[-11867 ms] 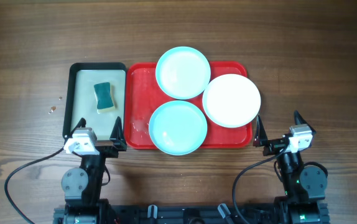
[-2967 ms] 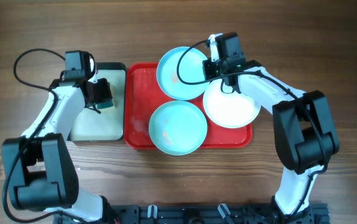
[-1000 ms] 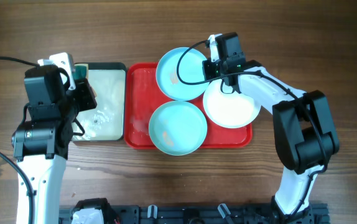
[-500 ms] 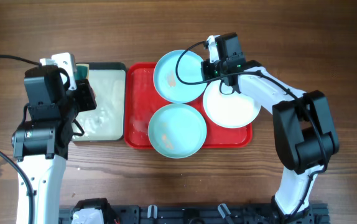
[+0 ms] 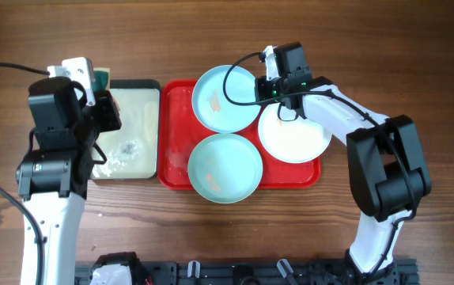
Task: Clean dirty plates on tray and stack at the side
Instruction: 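Lift the sponge with left gripper while right gripper tilts the plate up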
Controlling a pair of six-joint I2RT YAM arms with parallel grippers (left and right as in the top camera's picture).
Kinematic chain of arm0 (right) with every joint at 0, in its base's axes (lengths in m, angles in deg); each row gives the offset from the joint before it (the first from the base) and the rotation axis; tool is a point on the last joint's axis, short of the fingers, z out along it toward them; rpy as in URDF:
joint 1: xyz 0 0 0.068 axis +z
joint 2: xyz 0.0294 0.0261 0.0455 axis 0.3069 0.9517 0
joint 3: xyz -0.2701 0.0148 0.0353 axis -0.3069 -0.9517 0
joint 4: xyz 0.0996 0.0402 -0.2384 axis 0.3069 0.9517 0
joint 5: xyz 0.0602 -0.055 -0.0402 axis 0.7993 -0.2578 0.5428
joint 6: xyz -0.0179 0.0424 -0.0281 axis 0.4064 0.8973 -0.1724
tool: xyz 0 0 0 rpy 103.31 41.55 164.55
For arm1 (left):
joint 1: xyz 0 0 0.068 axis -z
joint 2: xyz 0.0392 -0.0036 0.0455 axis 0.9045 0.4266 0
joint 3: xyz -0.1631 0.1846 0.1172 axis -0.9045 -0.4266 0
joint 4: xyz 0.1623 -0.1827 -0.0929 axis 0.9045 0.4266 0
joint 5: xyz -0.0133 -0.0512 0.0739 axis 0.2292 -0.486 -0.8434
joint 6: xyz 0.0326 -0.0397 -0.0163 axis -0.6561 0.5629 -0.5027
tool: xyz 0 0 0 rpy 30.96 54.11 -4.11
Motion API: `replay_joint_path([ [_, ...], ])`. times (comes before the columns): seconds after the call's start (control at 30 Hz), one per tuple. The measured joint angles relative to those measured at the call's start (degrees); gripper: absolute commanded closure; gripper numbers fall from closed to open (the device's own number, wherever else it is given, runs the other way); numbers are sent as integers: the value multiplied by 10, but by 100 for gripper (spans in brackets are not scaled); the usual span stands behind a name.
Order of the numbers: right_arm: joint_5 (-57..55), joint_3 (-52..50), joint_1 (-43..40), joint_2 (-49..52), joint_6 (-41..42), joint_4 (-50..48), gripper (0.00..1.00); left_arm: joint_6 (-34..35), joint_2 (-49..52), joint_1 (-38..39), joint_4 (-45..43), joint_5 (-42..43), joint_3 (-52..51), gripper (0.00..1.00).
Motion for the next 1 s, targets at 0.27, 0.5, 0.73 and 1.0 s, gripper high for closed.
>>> replay_joint_path([
  [0.27,9,0,0,0,39,13,96,-25,82,0,-10,0,0,96],
  [0.5,13,0,0,0,71,13,96,-66,134,0,-38,0,0,96],
  [0.73,15,0,0,0,77,13,96,-73,154,0,-44,0,0,96],
  [1.0,24,0,2,0,92,13,95,-75,155,0,-45,0,0,96],
])
